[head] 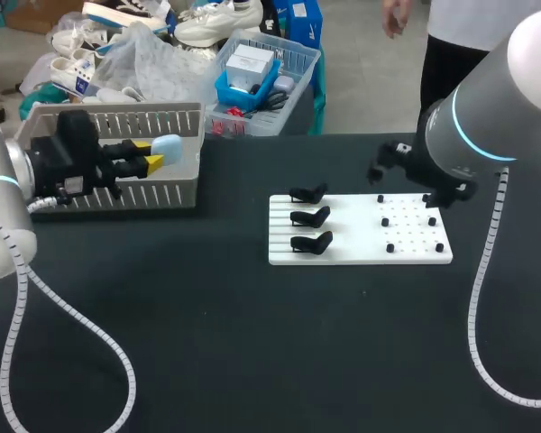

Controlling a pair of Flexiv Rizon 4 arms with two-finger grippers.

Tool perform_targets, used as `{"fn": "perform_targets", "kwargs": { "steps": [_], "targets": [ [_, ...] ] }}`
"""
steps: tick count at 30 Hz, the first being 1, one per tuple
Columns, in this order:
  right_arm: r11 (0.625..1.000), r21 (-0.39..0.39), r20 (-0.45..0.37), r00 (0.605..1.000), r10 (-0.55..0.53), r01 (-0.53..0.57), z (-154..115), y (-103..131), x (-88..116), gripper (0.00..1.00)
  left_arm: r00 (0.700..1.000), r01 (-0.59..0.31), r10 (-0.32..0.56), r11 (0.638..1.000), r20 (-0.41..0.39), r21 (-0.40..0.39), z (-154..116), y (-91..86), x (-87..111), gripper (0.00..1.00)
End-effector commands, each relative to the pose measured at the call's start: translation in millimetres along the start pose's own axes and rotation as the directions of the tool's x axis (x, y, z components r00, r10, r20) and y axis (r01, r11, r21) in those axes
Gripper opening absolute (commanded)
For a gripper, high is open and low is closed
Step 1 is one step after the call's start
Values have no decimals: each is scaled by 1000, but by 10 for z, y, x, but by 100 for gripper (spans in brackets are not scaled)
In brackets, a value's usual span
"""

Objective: Pick up each earbud case from the left stands, insert the matching earbuds, close the lid, and place the case in the box.

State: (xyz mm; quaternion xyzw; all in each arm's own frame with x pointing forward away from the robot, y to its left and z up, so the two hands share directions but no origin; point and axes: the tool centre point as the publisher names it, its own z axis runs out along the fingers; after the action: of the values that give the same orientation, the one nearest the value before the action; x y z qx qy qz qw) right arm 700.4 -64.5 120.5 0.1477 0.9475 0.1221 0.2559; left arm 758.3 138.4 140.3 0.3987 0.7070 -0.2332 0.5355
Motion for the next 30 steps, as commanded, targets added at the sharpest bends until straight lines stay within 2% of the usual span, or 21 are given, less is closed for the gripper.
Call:
{"fn": "perform_targets", "kwargs": {
  "steps": [1, 7, 9, 17, 22, 27, 28, 29, 30],
  "targets": [
    [1000, -4, 12, 1000, 2, -2, -8, -18, 29, 100, 1000, 18, -19, 929, 1, -368, -18, 38, 39, 0],
    [1000, -4, 12, 1000, 2, -2, -8, -18, 29, 100, 997, 57, -76, 900, -26, -432, -40, 347, 193, 0],
    [1000, -4, 12, 1000, 2, -2, -8, -18, 29, 100, 995, 73, -98, 887, -32, -455, -40, 509, 263, 0],
    [1000, -4, 12, 1000, 2, -2, -8, -18, 29, 100, 985, 57, -130, 868, -114, -494, 126, 873, 411, 0],
    [1000, -4, 12, 1000, 2, -2, -8, -18, 29, 100, 975, 66, -163, 863, -152, -501, 254, 1049, 567, 0],
    [1000, -4, 12, 1000, 2, -2, -8, -18, 29, 100, 968, 79, -185, 869, -171, -488, 337, 1124, 690, 0],
    [1000, -4, 12, 1000, 2, -2, -8, -18, 29, 100, 967, 81, -187, 870, -173, -487, 349, 1133, 704, 17],
    [1000, -4, 12, 1000, 2, -2, -8, -18, 29, 100, 966, 90, -192, 875, -171, -476, 362, 1142, 716, 41],
    [1000, -4, 12, 1000, 2, -2, -8, -18, 29, 100, 967, 93, -193, 876, -168, -473, 365, 1143, 719, 89]
  ]
}}
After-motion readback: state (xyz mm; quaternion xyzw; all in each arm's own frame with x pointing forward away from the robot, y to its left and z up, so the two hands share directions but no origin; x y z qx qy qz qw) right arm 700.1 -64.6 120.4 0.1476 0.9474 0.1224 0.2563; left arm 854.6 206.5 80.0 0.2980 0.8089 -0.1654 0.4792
